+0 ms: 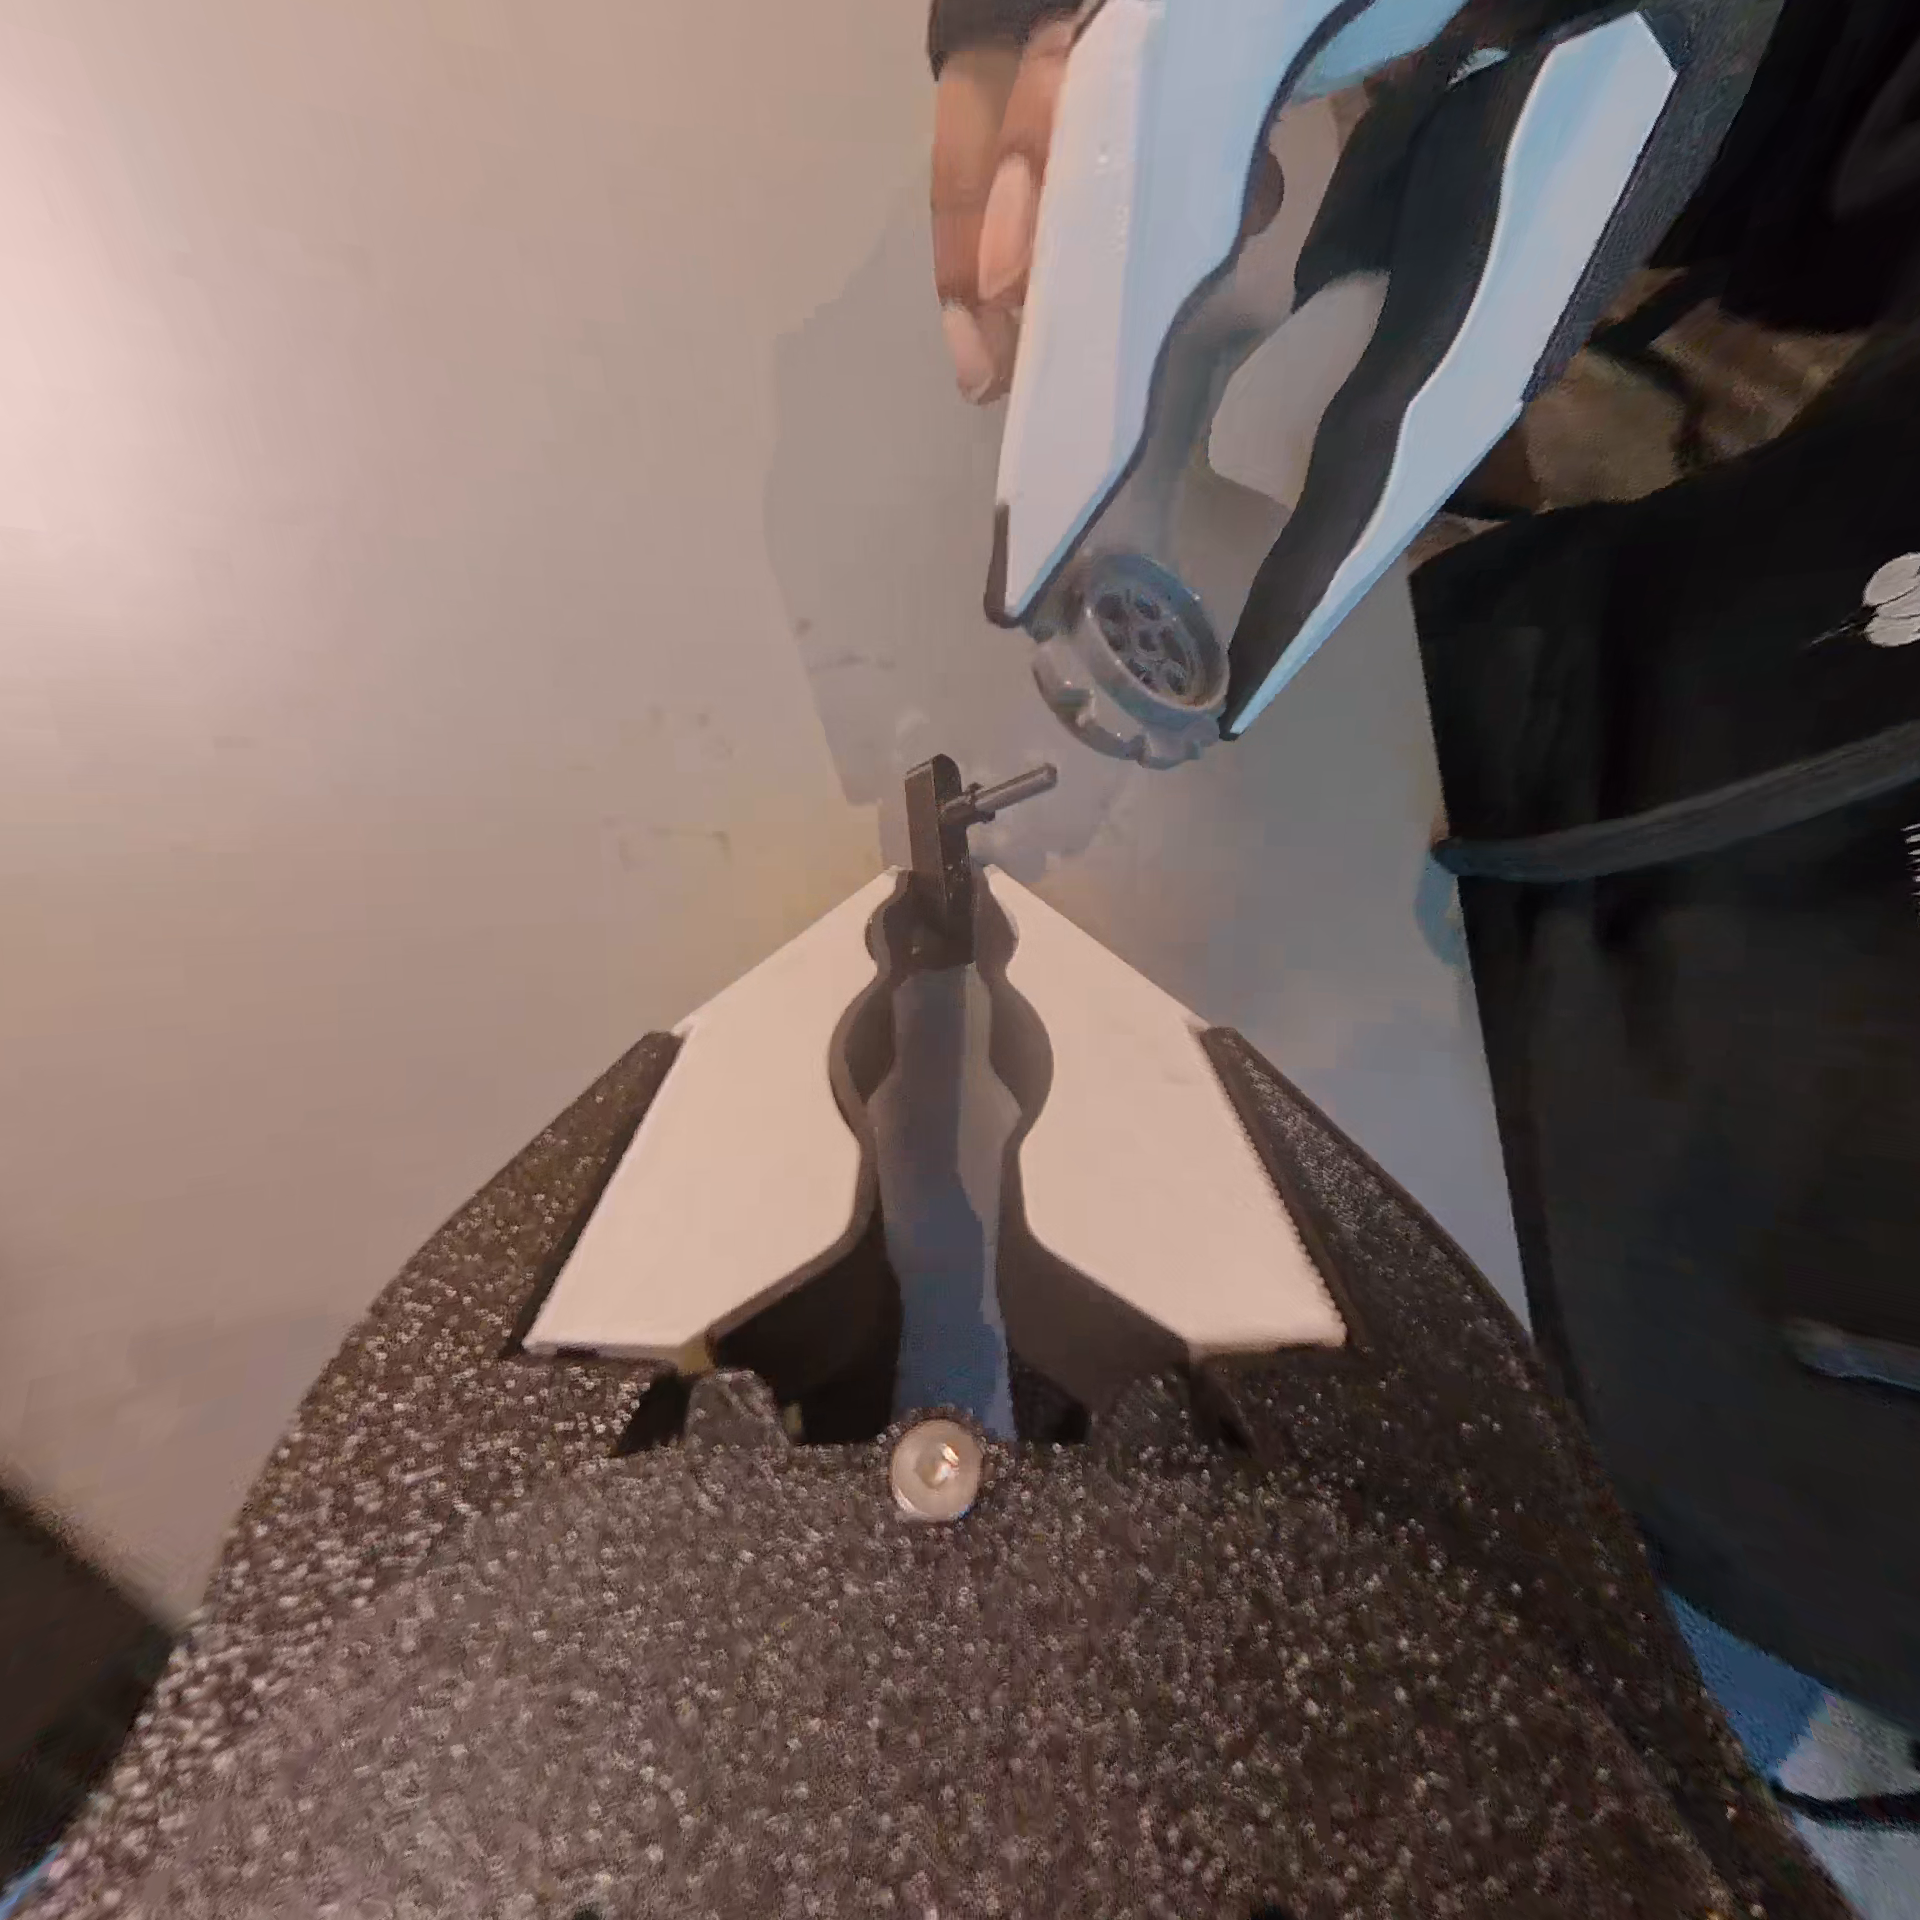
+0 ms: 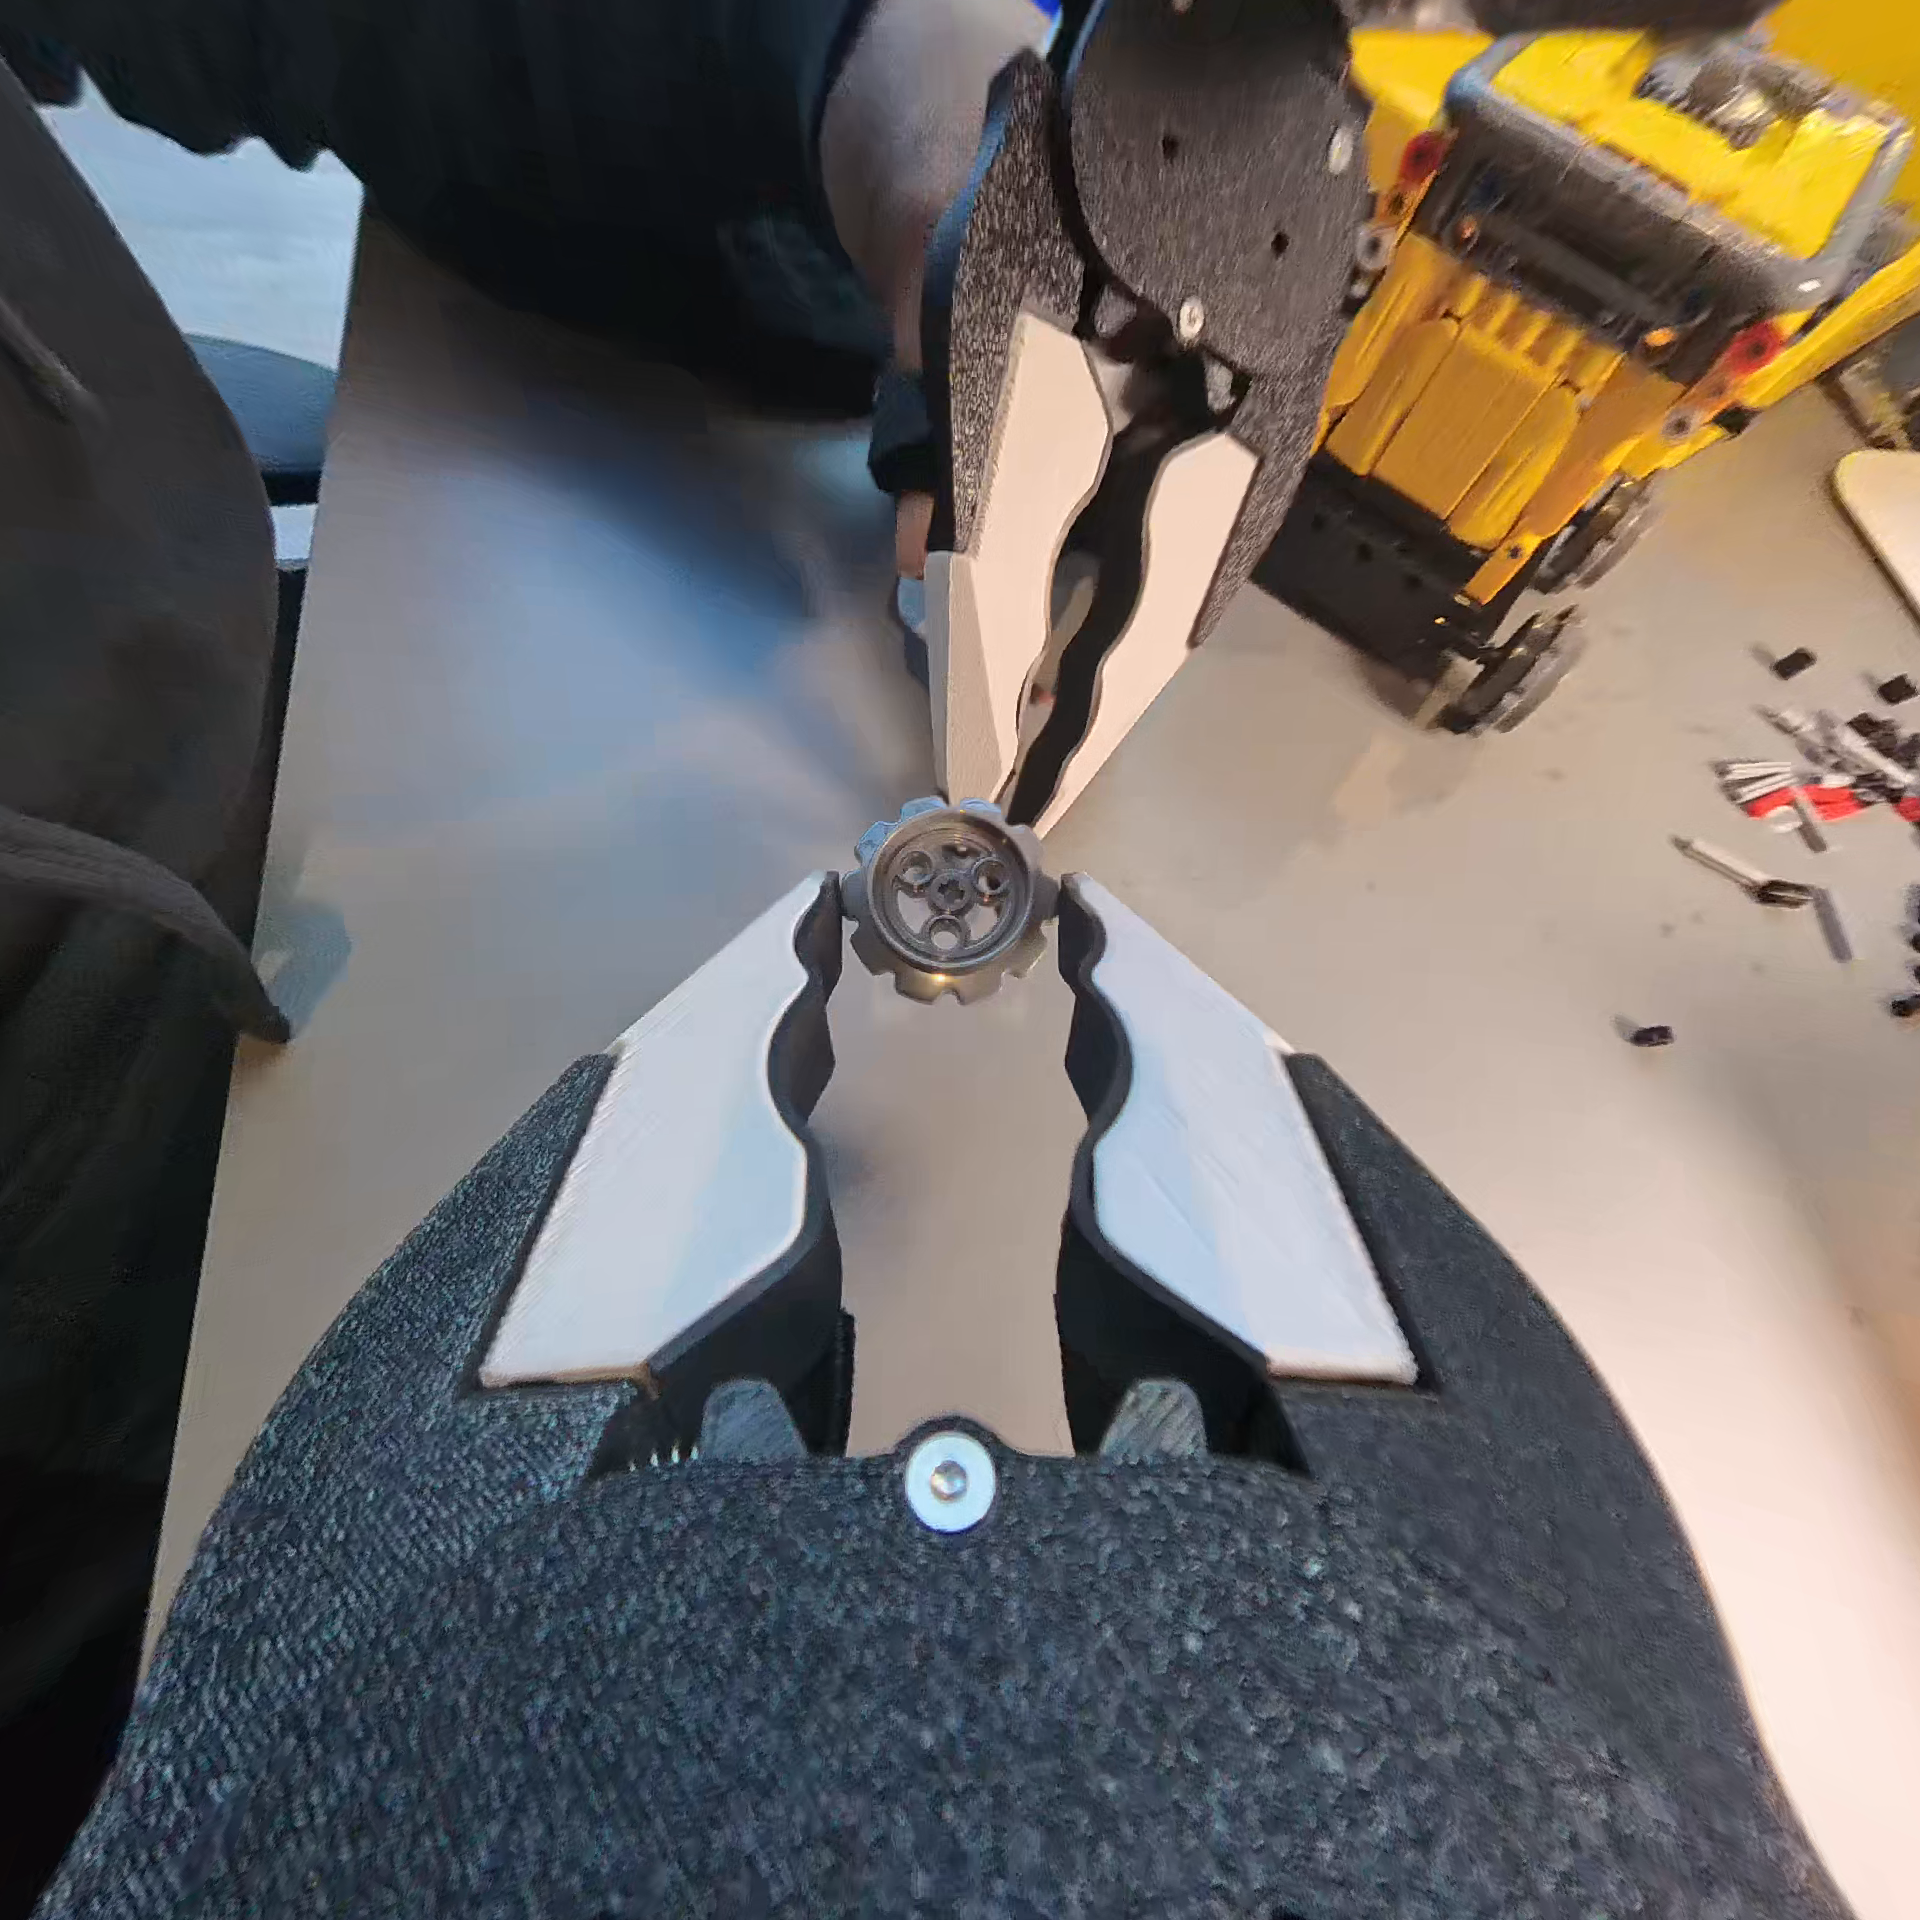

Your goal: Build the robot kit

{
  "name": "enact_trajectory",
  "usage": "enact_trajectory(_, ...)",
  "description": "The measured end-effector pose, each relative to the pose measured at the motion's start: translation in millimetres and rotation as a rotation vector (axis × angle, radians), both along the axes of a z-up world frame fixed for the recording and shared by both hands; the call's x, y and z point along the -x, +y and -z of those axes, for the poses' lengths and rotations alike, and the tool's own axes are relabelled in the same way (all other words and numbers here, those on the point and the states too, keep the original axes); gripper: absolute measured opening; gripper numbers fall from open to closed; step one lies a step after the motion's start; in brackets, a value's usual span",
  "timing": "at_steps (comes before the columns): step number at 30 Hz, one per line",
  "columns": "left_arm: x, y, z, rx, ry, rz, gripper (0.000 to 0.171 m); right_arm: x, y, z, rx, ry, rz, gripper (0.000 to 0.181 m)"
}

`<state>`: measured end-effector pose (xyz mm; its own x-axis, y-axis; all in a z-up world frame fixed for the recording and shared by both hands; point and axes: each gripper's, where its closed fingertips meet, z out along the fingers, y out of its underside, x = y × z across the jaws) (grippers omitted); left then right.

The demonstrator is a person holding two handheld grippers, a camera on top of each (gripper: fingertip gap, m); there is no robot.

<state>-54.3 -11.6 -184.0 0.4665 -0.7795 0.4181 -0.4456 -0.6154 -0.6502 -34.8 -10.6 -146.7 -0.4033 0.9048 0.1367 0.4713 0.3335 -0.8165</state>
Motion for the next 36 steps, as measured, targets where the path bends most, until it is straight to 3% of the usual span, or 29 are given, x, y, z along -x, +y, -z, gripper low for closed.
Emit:
enact_trajectory(16,-7,5,-2,0.073,-0.066,0.009,0.008,14,4,4,-0.052,-0.018,-0.028,0.042)
enact_trajectory(36,-7,12,-2,0.075,-0.074,-0.063,0.008,16,14,5,-0.068,-0.015,0.061,0.042)
